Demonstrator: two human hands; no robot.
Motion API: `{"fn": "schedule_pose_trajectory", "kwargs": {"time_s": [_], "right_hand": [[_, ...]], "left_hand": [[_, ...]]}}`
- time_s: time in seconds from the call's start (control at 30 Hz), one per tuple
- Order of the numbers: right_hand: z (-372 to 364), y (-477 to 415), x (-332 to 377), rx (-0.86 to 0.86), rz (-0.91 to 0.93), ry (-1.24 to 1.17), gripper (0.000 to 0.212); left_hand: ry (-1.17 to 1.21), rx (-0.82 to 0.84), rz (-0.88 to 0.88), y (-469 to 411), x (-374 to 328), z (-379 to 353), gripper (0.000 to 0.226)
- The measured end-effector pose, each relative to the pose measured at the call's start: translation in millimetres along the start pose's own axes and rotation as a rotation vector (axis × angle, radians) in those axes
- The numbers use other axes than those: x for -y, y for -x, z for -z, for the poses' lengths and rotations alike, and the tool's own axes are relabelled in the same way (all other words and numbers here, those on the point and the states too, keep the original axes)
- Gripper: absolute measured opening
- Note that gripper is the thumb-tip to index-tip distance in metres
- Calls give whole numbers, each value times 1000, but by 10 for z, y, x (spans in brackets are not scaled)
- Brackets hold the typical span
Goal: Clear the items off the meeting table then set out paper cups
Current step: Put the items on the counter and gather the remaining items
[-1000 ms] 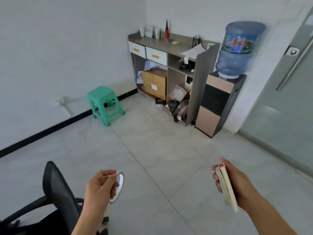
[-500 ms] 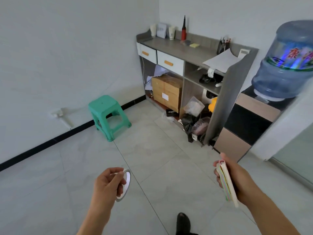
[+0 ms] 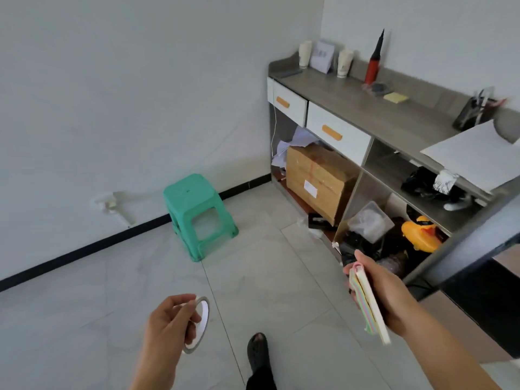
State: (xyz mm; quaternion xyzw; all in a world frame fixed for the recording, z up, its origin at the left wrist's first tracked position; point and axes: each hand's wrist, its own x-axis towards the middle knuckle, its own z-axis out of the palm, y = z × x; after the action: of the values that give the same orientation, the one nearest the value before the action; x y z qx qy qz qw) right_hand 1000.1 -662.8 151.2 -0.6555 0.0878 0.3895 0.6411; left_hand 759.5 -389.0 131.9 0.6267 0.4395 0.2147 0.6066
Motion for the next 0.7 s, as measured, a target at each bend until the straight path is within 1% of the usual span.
{"fn": "schedule_pose_trajectory", "kwargs": {"time_s": [0.1, 0.2, 0.27, 0.37, 0.47, 0.57, 0.7], "right_hand": [[-106, -470, 335, -67, 5, -47, 50], [-193, -825, 784, -98, 43, -91, 51], [-165, -1038, 1067, -165, 77, -106, 50], [-39, -1285, 1358, -212, 108, -158, 50], [161, -1598, 1578, -242, 84, -247, 51], [353, -2035, 1861, -262, 91, -227, 59], [587, -2746, 2382, -283, 89, -237, 61]], "left_hand": [[-9, 60, -18, -780, -338, -258, 11], [-27, 148, -64, -1514, -874, -590, 10], [-64, 210, -95, -1942, -1209, -885, 9], [-84, 322, -156, -2402, -1642, -1404, 10], [-75, 402, -188, -2772, -1870, -1936, 12], [-82, 427, -169, -3141, -1941, -2420, 12], [-107, 392, -140, -3660, -2091, -2950, 12]]}}
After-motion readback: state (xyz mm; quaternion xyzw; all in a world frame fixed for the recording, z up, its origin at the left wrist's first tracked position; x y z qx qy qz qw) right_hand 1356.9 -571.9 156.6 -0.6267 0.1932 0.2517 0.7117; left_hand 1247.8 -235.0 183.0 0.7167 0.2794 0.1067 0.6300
